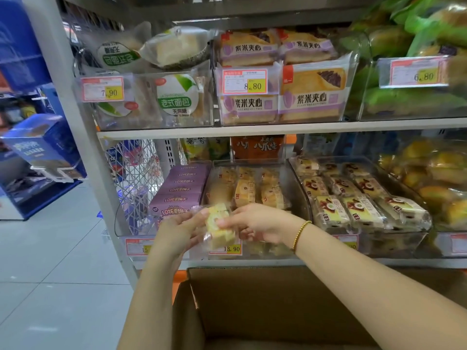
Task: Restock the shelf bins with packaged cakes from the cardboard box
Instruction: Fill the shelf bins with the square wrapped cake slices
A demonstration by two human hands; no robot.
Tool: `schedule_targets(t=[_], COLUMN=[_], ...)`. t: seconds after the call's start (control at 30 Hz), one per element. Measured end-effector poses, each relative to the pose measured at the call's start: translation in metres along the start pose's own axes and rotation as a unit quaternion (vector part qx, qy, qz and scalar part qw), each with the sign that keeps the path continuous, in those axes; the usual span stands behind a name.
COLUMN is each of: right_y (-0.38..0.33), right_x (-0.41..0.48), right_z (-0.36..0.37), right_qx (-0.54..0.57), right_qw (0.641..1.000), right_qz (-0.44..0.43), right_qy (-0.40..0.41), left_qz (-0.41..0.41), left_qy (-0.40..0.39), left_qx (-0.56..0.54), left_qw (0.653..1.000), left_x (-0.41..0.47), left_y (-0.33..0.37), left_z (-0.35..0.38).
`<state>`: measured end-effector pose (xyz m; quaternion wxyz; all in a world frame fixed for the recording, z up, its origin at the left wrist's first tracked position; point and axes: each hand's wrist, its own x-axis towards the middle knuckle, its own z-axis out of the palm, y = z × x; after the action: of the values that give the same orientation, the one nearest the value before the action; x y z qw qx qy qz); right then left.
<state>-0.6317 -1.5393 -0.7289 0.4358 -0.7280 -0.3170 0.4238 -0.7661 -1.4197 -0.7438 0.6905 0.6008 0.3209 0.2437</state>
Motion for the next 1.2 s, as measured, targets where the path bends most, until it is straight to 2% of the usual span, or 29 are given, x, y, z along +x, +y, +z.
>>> schedule_targets(t=[0.1,0.17,0.23,0.33,0.47,0.6,0.73,1.0,1.2], right_y=[-0.002,-0.007,-0.014,-0.017,-0.002,0.001,-0.003,-0.010,-0.011], right_x=[0.013,0.021,0.024,0.018,0.012,0.020,0.019,0.012,0.020], right_z=[0.003,0.007,0.008,0.005,0.005,0.003,0.002,-0.007,0.010], right_qx=[0.118,0.135,0.127,0.122,0.167,0.240,0.267,0.172,-0.009], right_qw=[0.991,0.988,0.987,0.986,0.977,0.959,0.953,0.973,0.988], right_qz=[0.054,0.072,0.077,0.061,0.068,0.076,0.068,0.046,0.034], right_qy=[0.016,0.035,0.059,0.099,0.112,0.130,0.130,0.144,0.154], left_qz=[0.057,0.117,0.159,0.185,0.189,0.219,0.235,0.241,0.191], left_qy=[0.055,0.061,0.058,0.041,-0.028,0.020,0.047,0.048,0.087], left_qx=[0.096,0.208,0.264,0.284,0.303,0.329,0.292,0.280,0.345], left_qw=[0.992,0.969,0.950,0.940,0.934,0.918,0.926,0.928,0.915], left_x=[0.004,0.003,0.000,-0.002,-0.006,-0.006,-0.007,-0.003,0.009], left_y=[-0.001,-0.001,-0.001,-0.001,-0.001,-0.006,-0.008,-0.004,-0.022], left_z=[-0.002,-0.002,0.000,0.001,0.005,0.017,0.027,0.030,0.017])
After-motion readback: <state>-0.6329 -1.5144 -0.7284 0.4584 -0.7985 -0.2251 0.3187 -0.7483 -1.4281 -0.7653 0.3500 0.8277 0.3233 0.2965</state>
